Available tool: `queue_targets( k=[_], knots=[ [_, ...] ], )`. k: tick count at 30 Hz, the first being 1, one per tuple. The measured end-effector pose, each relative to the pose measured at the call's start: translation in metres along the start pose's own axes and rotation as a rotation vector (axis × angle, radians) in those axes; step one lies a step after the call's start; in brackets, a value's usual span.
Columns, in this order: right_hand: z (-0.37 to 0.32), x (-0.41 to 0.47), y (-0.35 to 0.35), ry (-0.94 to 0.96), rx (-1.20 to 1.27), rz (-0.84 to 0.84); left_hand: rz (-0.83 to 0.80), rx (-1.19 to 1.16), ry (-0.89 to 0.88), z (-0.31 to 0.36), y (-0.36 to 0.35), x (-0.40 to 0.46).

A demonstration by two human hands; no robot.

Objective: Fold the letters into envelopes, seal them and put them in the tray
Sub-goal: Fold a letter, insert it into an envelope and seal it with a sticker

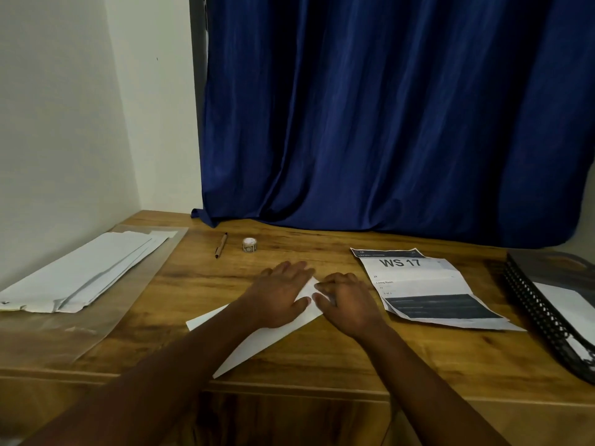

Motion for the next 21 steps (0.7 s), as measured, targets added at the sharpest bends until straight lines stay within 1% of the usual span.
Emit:
queue_targets(
  k=[2,4,8,11,17,19,21],
  knots=[
    [-0.001,-0.003,-0.002,0.007,-0.035,-0.033,-0.068,-0.044,-0.082,0.005,-0.018,0.004],
    [0.001,-0.005,-0.005,0.002,-0.058,-0.073,-0.1,-0.08,-0.08,0.004,-0.032,0.008],
    [0.007,-0.017,-0.023,-0.036,-0.062,-0.229,-0.096,-0.057,-0.057,0.0,-0.041,0.009],
    [0.011,-0.027,-0.028,-0.055,-0.029,-0.29,-0.088,-0.067,-0.045,0.0,-0.039,0.01],
    [0.008,-0.042,-0.02,-0.029,-0.014,-0.241,-0.098,-0.113,-0.047,-0.001,-0.034,0.006],
    [0.007,-0.044,-0.018,-0.025,-0.012,-0.229,-0.111,-0.181,-0.033,-0.003,-0.032,0.005],
    [0.007,-0.045,-0.016,-0.022,-0.004,-0.222,-0.103,-0.284,0.033,-0.014,-0.027,0.002]
  ],
)
Point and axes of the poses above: each hand's wrist, its own x-axis towards the middle knuckle, its own y-axis out of the back of the hand, z = x × y, the point moved 9 cm from there along x, towards the middle knuckle, and after that the axes turned 13 degrees about x, right-handed, at the moved point
